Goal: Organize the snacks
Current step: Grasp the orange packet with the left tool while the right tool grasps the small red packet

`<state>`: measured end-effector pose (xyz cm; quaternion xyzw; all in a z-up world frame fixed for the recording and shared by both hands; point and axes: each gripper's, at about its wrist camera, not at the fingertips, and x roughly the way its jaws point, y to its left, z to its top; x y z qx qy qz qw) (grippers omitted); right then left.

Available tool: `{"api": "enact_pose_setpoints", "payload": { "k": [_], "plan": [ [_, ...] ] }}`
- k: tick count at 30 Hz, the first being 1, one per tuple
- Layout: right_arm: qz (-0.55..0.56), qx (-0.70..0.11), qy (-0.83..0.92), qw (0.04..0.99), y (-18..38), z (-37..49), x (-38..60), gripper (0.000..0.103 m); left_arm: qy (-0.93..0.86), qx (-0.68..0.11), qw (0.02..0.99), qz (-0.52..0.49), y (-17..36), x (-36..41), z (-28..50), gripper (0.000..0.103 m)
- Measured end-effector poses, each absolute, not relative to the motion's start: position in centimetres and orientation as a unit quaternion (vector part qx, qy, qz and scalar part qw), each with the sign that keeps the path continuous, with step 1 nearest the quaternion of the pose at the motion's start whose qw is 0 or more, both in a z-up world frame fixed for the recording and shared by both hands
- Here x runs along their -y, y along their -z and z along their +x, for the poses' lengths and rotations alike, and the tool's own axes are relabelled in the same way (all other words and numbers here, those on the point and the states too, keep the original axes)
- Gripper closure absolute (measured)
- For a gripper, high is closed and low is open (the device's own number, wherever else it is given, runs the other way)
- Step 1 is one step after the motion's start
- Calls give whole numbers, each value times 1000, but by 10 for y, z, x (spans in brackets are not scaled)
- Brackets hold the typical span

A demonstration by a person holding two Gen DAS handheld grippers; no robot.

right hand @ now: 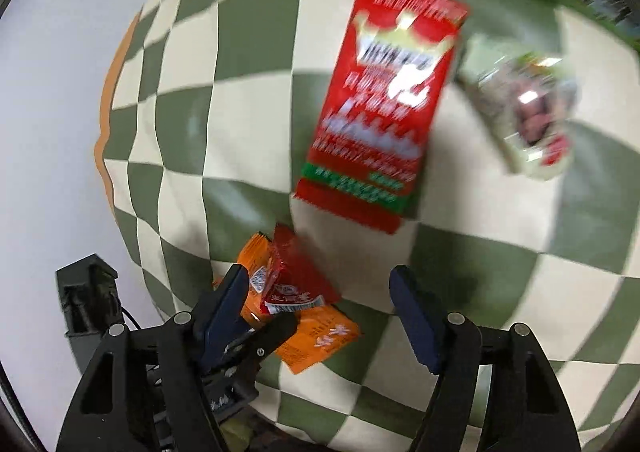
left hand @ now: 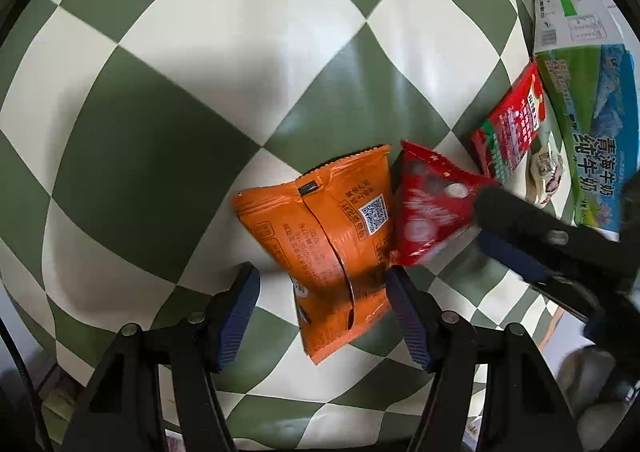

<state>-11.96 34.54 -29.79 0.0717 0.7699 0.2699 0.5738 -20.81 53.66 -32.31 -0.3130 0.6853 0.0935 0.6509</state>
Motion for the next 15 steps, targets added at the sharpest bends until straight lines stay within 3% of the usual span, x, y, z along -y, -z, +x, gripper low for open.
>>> {"api": "enact_pose_setpoints", "payload": {
  "k": [2,4,6,15],
  "plan": [
    [71,-781,-279,554,311,-125,-358,28,-93,-687,648,-316,324,-538,-211,40],
    [72,-792,-283,536,325,-130,-368,38,-92,-689,643,-321,324,-539,-213,39],
    [52,-792,-282,539,332,-135,-376,64,-94,-690,637,-332,325,-541,-217,39],
    [-12,-757,-257,600,306,-130,-329,68,-112,-692,608,-373,335,-545,-224,29]
  ]
}}
